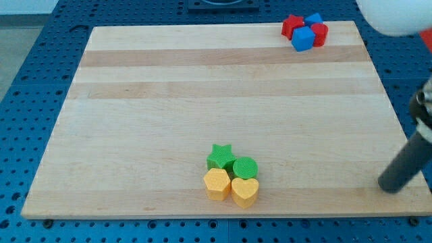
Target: Push the yellow heart into the green star
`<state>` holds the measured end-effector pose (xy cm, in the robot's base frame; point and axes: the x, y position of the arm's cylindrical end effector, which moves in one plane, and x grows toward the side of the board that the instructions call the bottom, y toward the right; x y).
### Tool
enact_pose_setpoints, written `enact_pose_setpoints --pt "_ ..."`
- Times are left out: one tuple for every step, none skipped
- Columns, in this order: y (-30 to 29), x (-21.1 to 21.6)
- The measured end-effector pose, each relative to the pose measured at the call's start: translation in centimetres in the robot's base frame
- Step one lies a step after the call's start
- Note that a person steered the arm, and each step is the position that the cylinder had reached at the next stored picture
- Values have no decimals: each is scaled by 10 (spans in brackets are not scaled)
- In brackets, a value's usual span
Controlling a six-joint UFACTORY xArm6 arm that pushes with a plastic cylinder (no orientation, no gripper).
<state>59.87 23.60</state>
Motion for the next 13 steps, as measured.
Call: enact_pose_setpoints --pt "-26 19" --pt "-53 18" --pt "-93 11" --pt "-129 1" --pt "-131 -1" --pt "-120 6" --pt "-140 15" --pt "-202 15" --pt "-251 15" --pt "-275 -1" --pt "-275 -18" --pt "-263 -18" --pt "-233 -16"
